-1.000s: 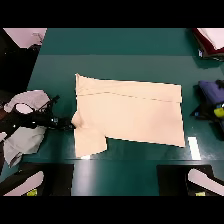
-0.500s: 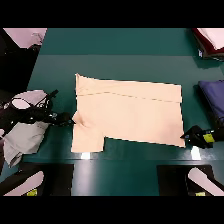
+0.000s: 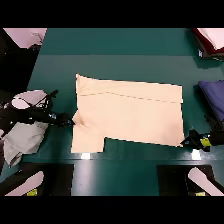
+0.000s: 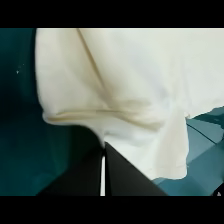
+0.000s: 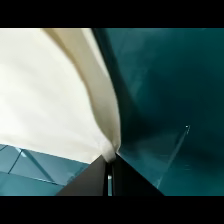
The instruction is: Fold the shirts.
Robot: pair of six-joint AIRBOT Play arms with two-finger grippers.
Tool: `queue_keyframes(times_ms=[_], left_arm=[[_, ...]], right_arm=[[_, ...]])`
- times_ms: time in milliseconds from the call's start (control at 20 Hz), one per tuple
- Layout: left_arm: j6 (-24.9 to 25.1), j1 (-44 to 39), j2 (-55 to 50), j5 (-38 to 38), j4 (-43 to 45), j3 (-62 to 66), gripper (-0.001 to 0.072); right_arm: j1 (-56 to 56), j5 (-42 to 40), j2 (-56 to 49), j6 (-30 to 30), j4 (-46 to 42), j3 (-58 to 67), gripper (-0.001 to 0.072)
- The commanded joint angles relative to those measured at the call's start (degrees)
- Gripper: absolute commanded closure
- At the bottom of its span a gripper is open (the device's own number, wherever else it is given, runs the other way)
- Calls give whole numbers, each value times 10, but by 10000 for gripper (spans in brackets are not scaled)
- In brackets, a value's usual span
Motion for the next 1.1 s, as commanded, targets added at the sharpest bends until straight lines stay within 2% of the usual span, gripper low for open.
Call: queue_keyframes(times_ms=[0,150,300,450,600,700,1050], left_arm=[[-37,0,50,-11,50,0,683],[-75,0,147,-83,120,0,683],[-113,0,233,-144,117,1,683],[-139,0,267,-164,79,16,683],[-139,0,263,-127,57,87,683],[-137,0,245,-92,62,142,683],[-88,-1,63,-25,57,223,682]], right_arm=[[0,50,1,-12,-3,40,696],[0,106,8,-12,-45,101,697],[1,123,58,-12,-90,128,697],[5,120,98,-10,-63,129,697],[47,94,103,-6,-32,133,697],[84,61,97,16,-32,156,697],[181,39,-45,35,-32,317,697]])
